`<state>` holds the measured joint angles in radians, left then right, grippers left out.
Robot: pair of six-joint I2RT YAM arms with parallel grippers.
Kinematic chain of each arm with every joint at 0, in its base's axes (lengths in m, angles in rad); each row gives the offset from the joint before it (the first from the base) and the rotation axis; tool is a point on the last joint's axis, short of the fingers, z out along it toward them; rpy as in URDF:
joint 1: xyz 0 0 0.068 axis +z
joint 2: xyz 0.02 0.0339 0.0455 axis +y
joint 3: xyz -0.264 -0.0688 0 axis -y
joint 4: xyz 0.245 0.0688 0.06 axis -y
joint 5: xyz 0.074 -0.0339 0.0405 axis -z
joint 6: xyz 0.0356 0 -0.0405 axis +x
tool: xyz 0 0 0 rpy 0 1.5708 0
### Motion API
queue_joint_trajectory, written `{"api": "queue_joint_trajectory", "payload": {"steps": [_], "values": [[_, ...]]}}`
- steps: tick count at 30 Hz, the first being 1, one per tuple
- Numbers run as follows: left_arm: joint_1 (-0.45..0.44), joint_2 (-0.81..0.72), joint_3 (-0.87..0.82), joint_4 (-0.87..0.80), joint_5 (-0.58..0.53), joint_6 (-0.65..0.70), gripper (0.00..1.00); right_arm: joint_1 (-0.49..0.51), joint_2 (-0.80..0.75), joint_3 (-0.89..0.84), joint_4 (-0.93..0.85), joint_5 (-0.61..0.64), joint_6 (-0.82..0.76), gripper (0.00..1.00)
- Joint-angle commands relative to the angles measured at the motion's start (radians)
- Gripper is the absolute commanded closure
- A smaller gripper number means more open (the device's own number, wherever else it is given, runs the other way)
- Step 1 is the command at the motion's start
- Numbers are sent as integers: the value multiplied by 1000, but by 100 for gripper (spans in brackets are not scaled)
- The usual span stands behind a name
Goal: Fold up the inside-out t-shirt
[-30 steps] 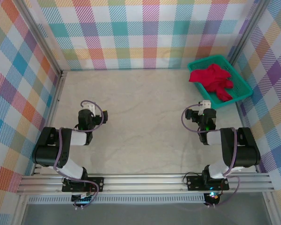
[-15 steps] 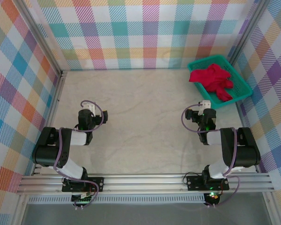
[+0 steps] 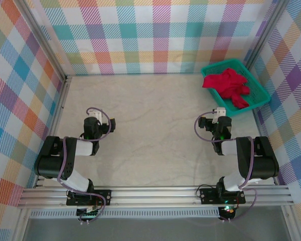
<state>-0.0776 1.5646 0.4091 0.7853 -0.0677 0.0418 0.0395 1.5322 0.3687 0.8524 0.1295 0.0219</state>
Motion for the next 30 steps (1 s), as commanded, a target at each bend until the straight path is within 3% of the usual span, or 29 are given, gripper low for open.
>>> {"api": "queue_joint_trajectory", "payload": {"steps": [1,13,17,19,21,23,26,28,30], "values": [[11,0,20,11,10,-2,0,4,3,22,22,-16,-7,0],[8,-5,9,26,13,6,0,4,3,21,23,-15,-7,0],[-34,-84,-39,52,-16,45,0,4,-2,17,34,-8,-7,0],[-79,-234,10,-169,-127,10,0,4,-55,19,-12,-4,-6,0],[-97,-379,151,-529,-162,-105,0,4,-167,65,-197,17,9,0],[-116,-471,258,-785,-148,-187,0,4,-287,173,-481,30,50,0],[-123,-581,263,-898,-83,-313,0,4,-345,361,-783,71,194,0],[-123,-633,239,-918,11,-324,0,4,-319,493,-980,129,359,0],[-125,-667,206,-925,23,-324,0,4,-272,591,-1115,128,470,0]]}}
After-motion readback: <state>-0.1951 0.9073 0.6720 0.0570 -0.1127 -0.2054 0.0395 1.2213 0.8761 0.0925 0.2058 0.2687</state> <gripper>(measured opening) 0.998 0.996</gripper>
